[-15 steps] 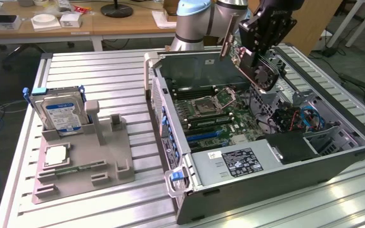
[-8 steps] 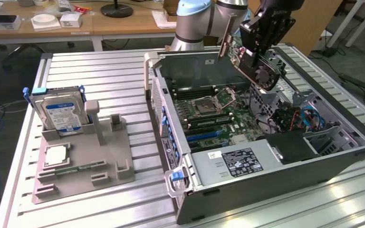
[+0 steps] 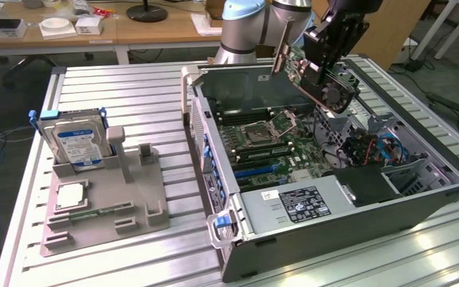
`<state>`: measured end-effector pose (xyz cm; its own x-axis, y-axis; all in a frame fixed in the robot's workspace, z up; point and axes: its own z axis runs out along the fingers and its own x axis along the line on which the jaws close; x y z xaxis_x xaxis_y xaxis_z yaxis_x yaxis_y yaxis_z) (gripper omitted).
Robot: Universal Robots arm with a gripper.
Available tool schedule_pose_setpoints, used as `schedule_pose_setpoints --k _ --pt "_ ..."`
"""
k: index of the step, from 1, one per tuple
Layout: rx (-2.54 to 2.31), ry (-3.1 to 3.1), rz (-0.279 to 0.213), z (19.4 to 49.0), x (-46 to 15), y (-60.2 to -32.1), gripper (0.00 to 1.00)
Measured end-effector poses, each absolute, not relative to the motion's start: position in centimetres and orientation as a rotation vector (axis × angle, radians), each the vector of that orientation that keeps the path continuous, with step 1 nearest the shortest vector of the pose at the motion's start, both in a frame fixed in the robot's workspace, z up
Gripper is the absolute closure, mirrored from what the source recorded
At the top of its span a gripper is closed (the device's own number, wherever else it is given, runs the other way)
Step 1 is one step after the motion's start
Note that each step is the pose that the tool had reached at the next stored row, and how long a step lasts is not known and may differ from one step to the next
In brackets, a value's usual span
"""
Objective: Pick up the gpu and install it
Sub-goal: 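Insert the gpu into the slot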
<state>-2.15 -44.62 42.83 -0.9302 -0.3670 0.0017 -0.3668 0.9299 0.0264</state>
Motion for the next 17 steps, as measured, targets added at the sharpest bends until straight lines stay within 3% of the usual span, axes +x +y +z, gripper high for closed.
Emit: schedule_pose_setpoints --k 17 --pt "0.811 -3.027 -0.042 42.82 -2.15 -44.63 0.74"
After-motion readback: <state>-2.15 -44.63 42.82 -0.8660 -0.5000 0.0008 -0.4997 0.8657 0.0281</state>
